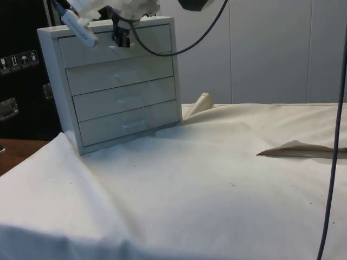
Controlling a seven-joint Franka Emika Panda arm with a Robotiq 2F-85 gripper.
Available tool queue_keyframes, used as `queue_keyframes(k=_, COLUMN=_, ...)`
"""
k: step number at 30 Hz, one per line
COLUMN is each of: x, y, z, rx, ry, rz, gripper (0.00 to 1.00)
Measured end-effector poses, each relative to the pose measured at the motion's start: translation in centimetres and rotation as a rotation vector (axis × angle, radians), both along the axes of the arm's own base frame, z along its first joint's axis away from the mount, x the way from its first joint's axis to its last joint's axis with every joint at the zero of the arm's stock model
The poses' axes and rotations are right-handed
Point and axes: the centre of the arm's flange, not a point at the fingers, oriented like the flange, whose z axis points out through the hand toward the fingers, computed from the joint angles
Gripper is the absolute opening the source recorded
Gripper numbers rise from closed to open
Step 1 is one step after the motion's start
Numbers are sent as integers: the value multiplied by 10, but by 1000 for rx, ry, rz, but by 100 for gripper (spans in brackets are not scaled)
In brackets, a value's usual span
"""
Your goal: Open the drawer, then close it.
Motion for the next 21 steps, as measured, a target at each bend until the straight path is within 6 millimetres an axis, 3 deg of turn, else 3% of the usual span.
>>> queue_keyframes(k=21, x=6, y=6, z=-5, rx=-13, ry=-16, rz=-10, gripper=0)
